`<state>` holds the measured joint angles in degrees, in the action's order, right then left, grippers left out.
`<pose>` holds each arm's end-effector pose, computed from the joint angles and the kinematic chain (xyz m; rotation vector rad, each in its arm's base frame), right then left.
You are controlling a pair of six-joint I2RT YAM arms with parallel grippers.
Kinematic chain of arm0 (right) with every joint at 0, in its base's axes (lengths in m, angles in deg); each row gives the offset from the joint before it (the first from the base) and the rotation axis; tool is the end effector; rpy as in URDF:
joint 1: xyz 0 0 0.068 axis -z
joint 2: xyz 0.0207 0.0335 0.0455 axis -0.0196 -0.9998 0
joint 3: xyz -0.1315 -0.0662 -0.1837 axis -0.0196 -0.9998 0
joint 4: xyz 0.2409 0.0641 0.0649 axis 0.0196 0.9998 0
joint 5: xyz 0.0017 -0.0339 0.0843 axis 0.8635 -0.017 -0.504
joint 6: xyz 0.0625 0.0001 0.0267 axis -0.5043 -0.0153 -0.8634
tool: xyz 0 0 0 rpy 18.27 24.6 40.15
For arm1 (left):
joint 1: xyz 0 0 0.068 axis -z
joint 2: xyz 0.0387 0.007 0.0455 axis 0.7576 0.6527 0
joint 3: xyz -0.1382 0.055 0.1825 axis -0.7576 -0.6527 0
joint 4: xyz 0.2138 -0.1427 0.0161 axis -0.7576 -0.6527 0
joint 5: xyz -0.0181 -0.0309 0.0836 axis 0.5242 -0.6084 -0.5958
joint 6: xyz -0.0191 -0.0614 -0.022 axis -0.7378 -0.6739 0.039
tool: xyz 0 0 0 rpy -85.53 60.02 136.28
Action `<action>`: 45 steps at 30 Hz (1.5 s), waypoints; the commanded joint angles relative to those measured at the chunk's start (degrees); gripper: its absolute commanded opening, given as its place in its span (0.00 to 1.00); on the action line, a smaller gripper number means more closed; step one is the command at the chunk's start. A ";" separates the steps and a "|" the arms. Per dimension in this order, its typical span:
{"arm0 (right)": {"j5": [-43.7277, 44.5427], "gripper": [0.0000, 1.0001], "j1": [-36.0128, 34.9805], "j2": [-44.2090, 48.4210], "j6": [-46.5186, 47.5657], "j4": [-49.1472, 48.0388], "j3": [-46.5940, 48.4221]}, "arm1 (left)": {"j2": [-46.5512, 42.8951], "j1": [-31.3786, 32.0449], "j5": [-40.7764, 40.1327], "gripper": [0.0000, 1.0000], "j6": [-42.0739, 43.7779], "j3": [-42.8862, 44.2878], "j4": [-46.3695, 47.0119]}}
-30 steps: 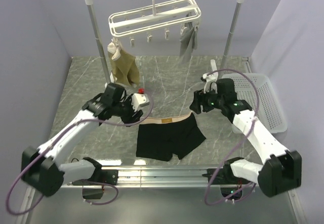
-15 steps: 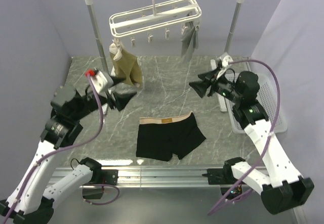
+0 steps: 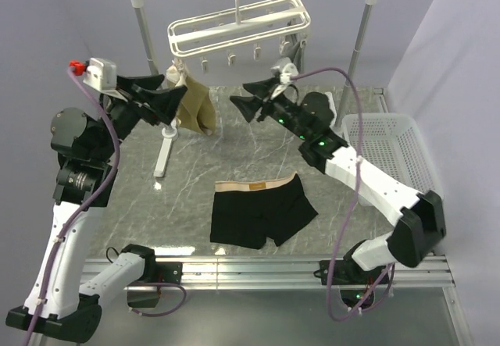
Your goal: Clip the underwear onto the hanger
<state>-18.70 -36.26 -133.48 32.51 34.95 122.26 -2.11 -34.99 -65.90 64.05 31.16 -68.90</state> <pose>0.2719 0.2144 0.3807 -0.6573 1.2311 0.8117 0.1876 -0.0682 0.4786 0.2734 1.2888 -0.7341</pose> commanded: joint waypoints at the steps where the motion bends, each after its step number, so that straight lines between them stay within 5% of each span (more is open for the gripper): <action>1: 10.35 0.61 -3.53 -5.12 2.68 -12.67 4.63 | 0.44 -4.66 1.26 0.76 -9.57 2.30 4.77; 27: 16.62 0.61 -7.93 -29.47 6.03 -20.24 25.73 | 1.93 -7.41 1.79 0.79 -7.04 0.89 6.44; 37: 13.82 0.33 -7.93 -27.55 6.47 -18.14 25.73 | 4.13 -7.41 2.05 0.79 -2.65 3.35 1.54; 45: 6.18 0.21 -7.84 -25.26 5.50 -10.49 26.52 | 11.42 -7.49 3.54 0.76 1.31 13.27 -8.84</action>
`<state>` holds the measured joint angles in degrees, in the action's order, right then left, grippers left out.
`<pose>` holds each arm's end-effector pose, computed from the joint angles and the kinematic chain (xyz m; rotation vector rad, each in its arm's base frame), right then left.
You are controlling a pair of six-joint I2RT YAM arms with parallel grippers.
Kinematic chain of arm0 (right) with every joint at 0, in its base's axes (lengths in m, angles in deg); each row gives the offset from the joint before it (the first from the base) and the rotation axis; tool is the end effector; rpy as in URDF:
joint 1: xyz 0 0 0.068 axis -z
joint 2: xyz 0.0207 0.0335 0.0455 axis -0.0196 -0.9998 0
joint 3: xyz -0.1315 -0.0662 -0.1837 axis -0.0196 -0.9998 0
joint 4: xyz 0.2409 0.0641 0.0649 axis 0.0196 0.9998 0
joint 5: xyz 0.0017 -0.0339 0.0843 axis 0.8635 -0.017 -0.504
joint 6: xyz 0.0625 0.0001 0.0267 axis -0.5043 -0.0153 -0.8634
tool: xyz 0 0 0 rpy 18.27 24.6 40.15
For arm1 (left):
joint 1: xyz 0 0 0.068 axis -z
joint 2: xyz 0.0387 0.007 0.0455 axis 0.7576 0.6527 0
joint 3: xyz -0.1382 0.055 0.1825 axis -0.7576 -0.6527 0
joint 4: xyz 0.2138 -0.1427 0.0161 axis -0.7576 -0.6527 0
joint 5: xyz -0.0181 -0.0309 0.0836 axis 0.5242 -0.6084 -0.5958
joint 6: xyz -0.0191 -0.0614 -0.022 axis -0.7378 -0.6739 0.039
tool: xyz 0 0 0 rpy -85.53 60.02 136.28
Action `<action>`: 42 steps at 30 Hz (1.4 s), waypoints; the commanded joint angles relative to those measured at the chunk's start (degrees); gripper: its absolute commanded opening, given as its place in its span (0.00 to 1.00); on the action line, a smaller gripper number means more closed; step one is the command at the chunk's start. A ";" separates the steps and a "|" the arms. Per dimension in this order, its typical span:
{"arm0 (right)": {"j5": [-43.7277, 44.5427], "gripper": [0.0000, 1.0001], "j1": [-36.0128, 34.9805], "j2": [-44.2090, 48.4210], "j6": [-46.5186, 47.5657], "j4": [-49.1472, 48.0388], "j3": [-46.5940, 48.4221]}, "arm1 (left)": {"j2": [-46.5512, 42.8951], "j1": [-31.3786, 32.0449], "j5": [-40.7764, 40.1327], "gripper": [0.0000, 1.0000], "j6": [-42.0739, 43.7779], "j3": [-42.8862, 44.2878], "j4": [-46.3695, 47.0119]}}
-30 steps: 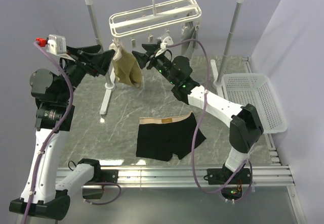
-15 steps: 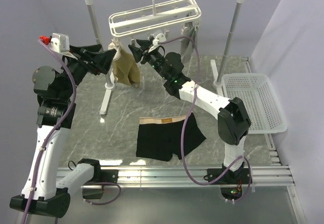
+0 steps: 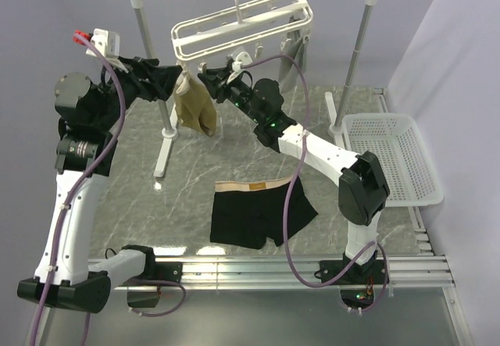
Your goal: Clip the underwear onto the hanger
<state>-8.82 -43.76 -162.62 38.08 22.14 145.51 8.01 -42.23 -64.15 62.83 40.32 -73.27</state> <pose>0.3297 0.3168 0.3639 -0.6129 1.0923 0.7374 0.2325 -0.0502 0.4855 0.1840 1.3913 -0.6720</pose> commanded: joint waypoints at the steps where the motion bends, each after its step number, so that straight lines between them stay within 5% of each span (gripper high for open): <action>1: -4.15 0.19 -0.43 4.23 -0.07 3.28 3.79 | 1.74 -0.17 2.24 0.77 2.63 4.39 -5.17; 7: -6.96 0.00 -0.43 4.41 -0.86 11.01 7.39 | 5.70 -0.08 3.64 0.80 3.68 8.96 -13.09; 20: -13.73 0.00 -0.26 4.23 0.81 25.34 13.72 | 8.77 -0.08 9.71 0.81 -4.93 10.71 -10.46; 29: -15.58 0.00 -0.26 3.88 -1.13 26.32 14.78 | 11.50 -0.08 11.03 0.78 -11.26 9.75 -9.40; 42: -17.51 0.00 0.44 3.09 -3.94 26.41 16.10 | 13.61 -0.08 6.11 0.72 -9.50 10.46 -11.86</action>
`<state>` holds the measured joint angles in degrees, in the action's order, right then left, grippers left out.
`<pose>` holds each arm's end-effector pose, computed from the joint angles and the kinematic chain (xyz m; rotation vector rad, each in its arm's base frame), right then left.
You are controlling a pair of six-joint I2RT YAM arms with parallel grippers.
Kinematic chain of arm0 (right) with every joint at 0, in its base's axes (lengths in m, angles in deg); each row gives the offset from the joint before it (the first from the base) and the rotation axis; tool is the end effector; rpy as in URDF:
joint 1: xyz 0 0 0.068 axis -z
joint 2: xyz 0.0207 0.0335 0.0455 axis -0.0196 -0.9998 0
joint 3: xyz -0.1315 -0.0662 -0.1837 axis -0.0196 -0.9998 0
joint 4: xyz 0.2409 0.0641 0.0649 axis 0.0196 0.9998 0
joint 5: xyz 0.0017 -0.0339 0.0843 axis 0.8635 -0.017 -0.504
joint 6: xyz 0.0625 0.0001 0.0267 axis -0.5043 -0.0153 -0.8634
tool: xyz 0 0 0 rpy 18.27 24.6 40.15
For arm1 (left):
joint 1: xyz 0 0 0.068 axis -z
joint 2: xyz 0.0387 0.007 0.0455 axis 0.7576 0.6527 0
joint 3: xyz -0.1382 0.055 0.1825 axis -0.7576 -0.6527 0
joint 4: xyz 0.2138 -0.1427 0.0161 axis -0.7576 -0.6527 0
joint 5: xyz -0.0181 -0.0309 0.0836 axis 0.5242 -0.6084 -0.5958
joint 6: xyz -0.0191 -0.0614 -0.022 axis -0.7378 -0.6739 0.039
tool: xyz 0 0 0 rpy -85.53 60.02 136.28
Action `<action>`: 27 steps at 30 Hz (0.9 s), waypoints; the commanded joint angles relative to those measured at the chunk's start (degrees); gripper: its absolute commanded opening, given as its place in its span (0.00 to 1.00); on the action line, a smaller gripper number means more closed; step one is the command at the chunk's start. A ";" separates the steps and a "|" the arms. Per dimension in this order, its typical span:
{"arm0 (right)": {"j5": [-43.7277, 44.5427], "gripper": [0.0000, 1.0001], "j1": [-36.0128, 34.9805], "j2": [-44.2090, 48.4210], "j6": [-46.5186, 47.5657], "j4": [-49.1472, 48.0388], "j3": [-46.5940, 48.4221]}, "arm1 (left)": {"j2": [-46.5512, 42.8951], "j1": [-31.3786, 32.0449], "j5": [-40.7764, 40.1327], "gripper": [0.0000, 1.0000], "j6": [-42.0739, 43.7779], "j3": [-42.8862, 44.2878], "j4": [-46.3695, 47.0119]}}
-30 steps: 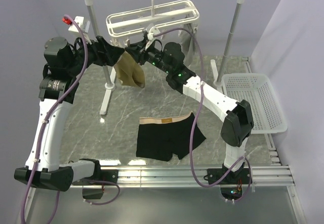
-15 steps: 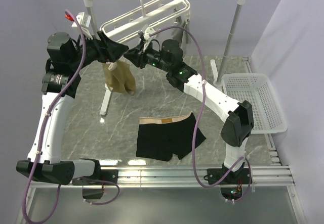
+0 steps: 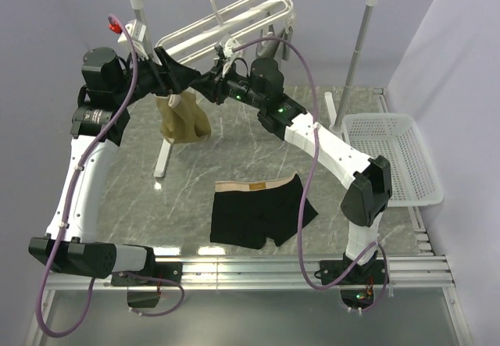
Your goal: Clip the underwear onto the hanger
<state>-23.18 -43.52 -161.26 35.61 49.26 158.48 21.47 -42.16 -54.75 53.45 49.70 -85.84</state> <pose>0.3164 0.3198 0.3990 -0.8613 1.2490 0.9244 0.2885 -0.0654 0.4542 0.1130 1.7171 -0.9478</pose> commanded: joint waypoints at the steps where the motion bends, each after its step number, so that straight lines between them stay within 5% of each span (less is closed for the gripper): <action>1: -3.41 0.00 0.20 1.47 -1.73 -0.63 3.14 | 0.23 -0.15 -3.90 0.72 0.22 1.16 0.45; 27: -6.67 0.00 0.38 -1.17 -1.64 4.02 7.09 | 1.64 1.26 -3.37 0.68 -0.13 -0.51 9.49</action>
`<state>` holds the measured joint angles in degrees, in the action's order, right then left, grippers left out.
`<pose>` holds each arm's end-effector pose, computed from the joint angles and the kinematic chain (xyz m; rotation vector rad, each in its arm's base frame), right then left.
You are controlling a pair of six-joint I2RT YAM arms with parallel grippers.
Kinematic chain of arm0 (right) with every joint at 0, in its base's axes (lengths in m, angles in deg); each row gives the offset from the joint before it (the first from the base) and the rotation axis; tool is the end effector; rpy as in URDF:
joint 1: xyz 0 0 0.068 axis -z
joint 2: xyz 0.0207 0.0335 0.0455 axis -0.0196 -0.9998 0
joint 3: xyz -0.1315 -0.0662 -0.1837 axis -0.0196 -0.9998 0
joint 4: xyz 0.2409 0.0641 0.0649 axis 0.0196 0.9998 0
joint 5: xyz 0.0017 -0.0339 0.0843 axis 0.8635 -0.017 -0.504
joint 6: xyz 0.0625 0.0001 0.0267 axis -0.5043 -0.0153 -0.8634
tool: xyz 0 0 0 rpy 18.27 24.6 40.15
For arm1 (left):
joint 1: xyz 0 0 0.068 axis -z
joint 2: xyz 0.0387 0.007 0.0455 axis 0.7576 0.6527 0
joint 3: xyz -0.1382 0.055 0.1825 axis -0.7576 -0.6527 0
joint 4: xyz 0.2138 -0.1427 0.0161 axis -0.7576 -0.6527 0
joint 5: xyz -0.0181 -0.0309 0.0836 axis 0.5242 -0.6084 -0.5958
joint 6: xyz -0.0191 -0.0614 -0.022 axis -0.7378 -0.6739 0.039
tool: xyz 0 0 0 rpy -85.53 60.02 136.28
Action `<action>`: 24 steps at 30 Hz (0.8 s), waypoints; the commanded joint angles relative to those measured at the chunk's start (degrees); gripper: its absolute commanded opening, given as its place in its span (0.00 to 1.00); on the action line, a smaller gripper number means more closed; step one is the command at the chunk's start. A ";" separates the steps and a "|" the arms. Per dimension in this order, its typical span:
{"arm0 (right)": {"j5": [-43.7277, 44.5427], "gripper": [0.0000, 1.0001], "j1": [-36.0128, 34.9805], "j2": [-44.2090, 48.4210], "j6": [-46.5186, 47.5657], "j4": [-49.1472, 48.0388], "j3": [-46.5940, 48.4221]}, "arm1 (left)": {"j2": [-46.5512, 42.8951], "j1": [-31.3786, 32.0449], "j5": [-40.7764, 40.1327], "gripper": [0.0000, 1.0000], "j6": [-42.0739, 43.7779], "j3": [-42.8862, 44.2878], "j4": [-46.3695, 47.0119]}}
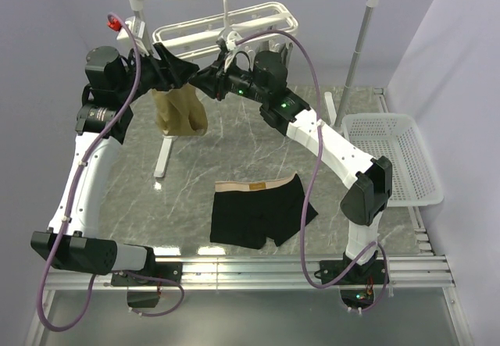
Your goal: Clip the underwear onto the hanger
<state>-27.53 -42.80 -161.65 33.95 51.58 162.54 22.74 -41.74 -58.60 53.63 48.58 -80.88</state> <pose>0.3145 0.3154 0.4165 -0.8924 1.2183 0.9880 0.3006 -0.0660 0.4518 0.0831 1.6685 -0.8945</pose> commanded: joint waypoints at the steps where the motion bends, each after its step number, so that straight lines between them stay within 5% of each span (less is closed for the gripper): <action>1: -2.23 0.00 -0.25 -0.86 0.19 2.23 3.20 | 0.46 1.28 0.30 0.67 -0.13 0.61 4.36; 20: -1.79 0.00 -0.43 -2.45 2.39 6.46 4.61 | 0.28 3.13 -4.54 0.56 -0.04 0.69 5.50; 24: -1.97 0.00 -0.43 -2.45 2.39 6.37 4.52 | 1.16 3.13 -4.36 0.43 -0.48 1.14 5.68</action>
<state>-26.46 -42.38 -163.40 36.11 55.14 165.38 23.70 -39.17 -63.10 53.41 48.36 -80.53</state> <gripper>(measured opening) 0.262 0.458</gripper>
